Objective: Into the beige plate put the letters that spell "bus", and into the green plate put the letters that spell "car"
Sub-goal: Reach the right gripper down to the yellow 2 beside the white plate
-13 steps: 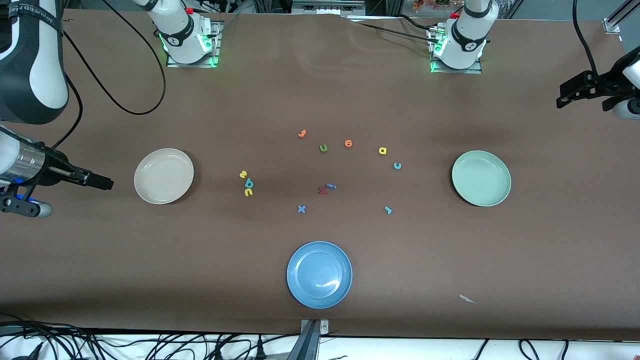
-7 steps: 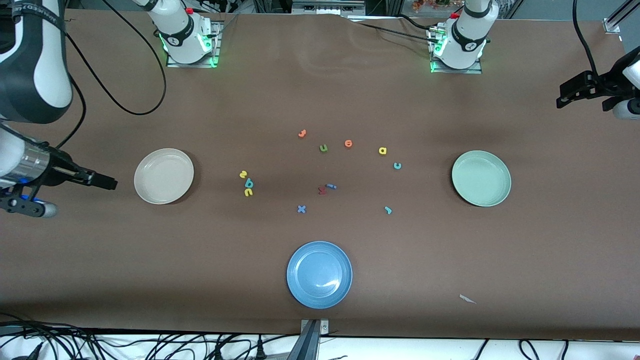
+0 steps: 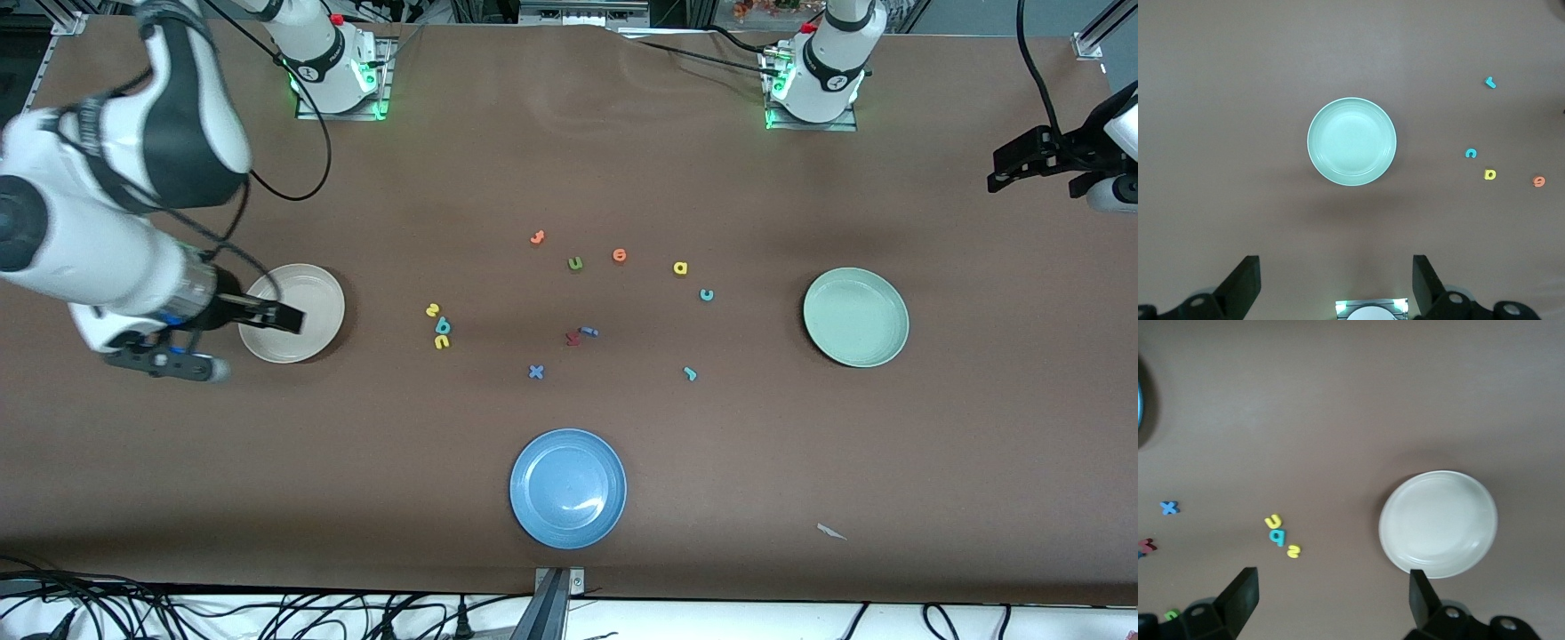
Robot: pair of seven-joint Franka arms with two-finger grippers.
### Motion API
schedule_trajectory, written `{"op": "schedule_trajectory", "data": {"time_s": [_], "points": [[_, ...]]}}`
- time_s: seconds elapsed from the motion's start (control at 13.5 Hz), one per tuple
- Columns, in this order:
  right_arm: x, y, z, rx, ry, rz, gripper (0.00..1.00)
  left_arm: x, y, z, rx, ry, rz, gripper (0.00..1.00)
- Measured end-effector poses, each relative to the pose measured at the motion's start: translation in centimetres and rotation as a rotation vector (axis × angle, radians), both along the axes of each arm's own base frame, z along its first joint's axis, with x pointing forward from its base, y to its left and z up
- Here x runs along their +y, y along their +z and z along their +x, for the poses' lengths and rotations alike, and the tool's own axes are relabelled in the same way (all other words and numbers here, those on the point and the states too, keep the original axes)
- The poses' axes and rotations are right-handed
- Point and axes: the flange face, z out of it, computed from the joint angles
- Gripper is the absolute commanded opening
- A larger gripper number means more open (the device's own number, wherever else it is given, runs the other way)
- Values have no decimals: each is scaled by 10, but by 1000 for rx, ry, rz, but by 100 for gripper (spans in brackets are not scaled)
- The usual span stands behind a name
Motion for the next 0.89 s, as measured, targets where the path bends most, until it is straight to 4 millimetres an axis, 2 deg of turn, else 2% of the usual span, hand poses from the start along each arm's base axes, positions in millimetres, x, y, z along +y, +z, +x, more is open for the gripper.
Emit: {"op": "schedule_trajectory", "data": {"time_s": [0.3, 0.52, 0.67, 0.89], "points": [[62, -59, -7, 26, -38, -25, 99, 0, 0, 0, 0, 0, 0, 100], [104, -117, -33, 55, -66, -52, 99, 0, 0, 0, 0, 0, 0, 100], [122, -152, -52, 57, -89, -64, 99, 0, 0, 0, -1, 0, 0, 100], [122, -199, -76, 35, -89, -60, 99, 0, 0, 0, -1, 1, 0, 100]]}}
